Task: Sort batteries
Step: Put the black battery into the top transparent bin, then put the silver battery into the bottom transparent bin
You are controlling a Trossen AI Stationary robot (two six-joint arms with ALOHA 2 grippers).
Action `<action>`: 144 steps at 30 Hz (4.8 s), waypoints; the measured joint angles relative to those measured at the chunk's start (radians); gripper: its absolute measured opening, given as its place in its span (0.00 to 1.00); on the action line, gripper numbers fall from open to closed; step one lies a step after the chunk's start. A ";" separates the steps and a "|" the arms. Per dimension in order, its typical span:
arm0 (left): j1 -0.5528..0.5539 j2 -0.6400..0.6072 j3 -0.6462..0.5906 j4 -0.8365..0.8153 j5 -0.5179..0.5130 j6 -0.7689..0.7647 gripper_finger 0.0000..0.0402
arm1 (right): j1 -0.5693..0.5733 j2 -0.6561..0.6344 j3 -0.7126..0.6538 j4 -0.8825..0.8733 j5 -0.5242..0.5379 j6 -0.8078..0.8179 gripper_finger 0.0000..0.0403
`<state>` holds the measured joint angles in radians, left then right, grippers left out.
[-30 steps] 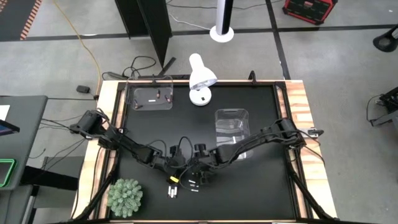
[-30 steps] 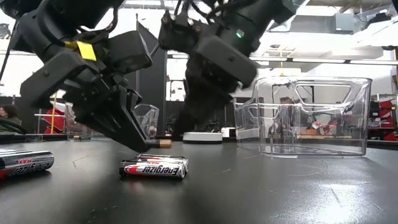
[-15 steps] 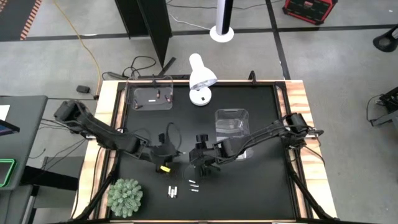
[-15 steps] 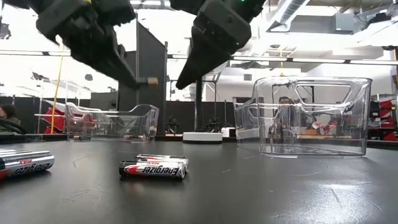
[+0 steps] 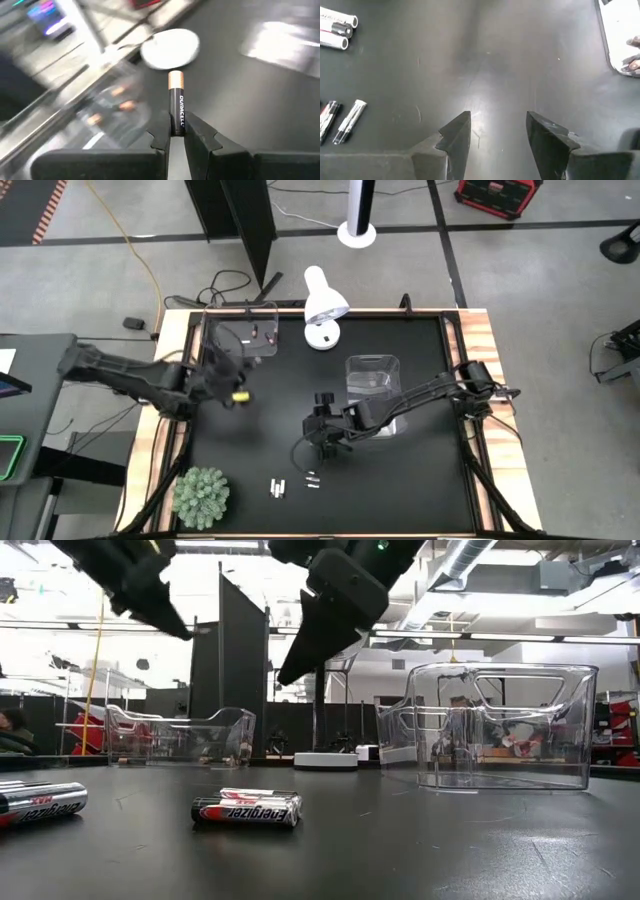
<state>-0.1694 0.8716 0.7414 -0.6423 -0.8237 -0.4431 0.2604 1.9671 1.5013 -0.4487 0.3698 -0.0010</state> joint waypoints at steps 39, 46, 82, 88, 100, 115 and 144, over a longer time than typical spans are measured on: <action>0.868 0.243 0.000 -0.226 0.244 0.049 0.07 | 0.029 0.001 0.000 0.034 -0.001 -0.026 0.51; 0.869 0.242 0.000 -0.226 0.248 0.049 0.14 | 0.029 0.001 0.000 0.034 -0.001 -0.026 0.51; 0.471 -0.109 0.094 -0.020 0.417 0.281 0.17 | 0.050 0.001 0.000 0.047 -0.032 0.025 0.51; 0.235 -0.085 0.094 0.020 0.453 0.285 0.17 | 0.070 0.001 0.000 0.048 -0.041 0.068 0.51; -0.144 -0.027 0.094 0.089 0.260 0.185 0.12 | 0.160 0.055 0.001 0.102 -0.215 0.103 0.51; -0.462 0.044 0.094 0.142 0.004 0.140 0.03 | 0.154 0.184 0.019 0.087 -0.163 0.240 0.51; -0.506 0.047 0.093 0.131 -0.031 0.136 0.03 | 0.117 0.212 0.024 0.047 -0.187 0.236 0.12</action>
<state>-0.6750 0.9184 0.8349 -0.5110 -0.8547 -0.3073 0.3771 2.1795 1.5253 -0.4017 0.1825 0.2352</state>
